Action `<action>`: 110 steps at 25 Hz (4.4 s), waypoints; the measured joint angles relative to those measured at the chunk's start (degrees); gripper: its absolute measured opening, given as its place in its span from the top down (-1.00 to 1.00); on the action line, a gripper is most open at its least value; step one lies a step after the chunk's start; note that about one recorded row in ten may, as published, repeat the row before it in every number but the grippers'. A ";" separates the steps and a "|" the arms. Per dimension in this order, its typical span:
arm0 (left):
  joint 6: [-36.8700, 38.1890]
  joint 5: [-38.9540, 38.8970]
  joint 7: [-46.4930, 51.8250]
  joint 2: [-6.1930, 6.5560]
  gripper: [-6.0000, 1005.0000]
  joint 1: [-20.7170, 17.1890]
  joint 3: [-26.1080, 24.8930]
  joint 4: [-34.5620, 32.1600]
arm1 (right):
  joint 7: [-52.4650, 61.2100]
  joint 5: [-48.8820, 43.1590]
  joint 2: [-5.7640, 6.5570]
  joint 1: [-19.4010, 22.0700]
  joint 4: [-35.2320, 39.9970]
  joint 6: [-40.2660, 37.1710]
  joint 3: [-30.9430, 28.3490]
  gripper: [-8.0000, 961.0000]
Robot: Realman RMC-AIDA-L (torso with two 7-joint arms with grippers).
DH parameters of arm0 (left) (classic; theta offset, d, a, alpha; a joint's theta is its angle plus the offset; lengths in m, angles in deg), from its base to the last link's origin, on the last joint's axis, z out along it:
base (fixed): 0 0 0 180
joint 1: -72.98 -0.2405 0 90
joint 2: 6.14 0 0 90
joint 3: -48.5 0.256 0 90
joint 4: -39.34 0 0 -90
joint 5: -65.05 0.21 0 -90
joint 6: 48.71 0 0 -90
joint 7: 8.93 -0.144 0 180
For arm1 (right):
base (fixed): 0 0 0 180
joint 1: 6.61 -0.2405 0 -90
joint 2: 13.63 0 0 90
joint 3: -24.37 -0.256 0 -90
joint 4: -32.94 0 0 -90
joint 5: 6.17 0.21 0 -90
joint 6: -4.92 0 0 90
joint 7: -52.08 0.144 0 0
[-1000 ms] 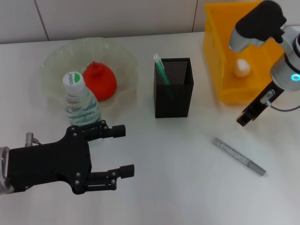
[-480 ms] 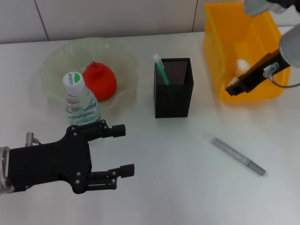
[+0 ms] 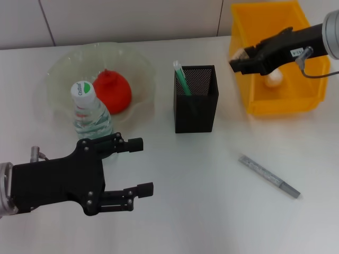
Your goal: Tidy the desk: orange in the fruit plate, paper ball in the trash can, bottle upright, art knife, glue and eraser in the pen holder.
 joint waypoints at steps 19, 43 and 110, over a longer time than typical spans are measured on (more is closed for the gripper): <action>-0.01 -0.18 -0.83 -0.17 -0.60 -0.05 -0.04 1.40 | -18.09 14.42 0.35 -5.32 -25.88 4.97 -10.57 0.10; -0.09 -0.27 -1.49 -0.05 -0.60 -0.14 -0.14 1.67 | -19.77 10.21 0.44 -11.29 -34.51 7.29 -9.49 0.06; -0.88 -0.26 -2.10 -0.05 -0.60 0.13 -0.14 2.49 | 2.82 -2.96 -0.31 12.68 13.85 -14.95 6.16 -0.57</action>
